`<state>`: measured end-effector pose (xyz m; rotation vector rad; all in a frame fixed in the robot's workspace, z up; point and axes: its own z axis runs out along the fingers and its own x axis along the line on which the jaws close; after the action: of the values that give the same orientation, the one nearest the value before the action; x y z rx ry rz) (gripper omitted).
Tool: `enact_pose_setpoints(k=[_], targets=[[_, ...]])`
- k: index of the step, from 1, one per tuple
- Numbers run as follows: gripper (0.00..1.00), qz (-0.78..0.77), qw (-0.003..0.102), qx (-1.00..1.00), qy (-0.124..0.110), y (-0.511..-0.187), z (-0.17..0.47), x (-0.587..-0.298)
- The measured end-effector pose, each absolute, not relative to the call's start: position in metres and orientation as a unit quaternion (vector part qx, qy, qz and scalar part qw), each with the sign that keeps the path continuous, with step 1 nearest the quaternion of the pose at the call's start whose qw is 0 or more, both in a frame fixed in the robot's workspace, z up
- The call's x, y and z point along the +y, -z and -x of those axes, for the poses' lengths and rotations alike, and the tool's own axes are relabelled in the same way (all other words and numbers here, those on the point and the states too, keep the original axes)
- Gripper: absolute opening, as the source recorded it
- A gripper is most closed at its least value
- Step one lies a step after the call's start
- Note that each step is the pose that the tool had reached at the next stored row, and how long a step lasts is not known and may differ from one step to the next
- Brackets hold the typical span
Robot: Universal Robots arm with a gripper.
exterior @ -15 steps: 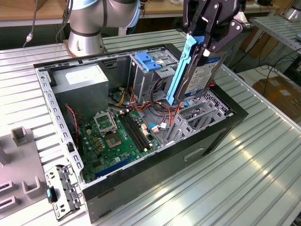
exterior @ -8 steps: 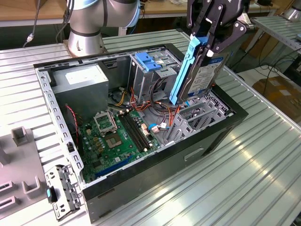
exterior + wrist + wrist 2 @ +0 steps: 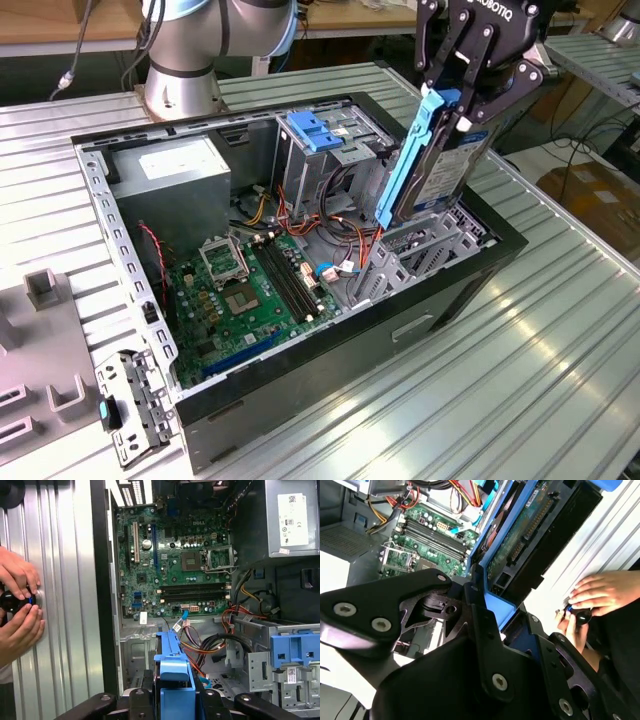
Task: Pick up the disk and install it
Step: 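Insert the disk into the insertion slot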
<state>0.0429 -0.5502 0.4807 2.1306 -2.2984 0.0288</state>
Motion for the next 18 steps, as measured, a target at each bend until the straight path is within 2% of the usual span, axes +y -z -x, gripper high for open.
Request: enact_pose_setpoints(k=[18], targets=[[0.37,-0.684,0.004,-0.729,-0.009,-0.463,-0.059,-0.555]])
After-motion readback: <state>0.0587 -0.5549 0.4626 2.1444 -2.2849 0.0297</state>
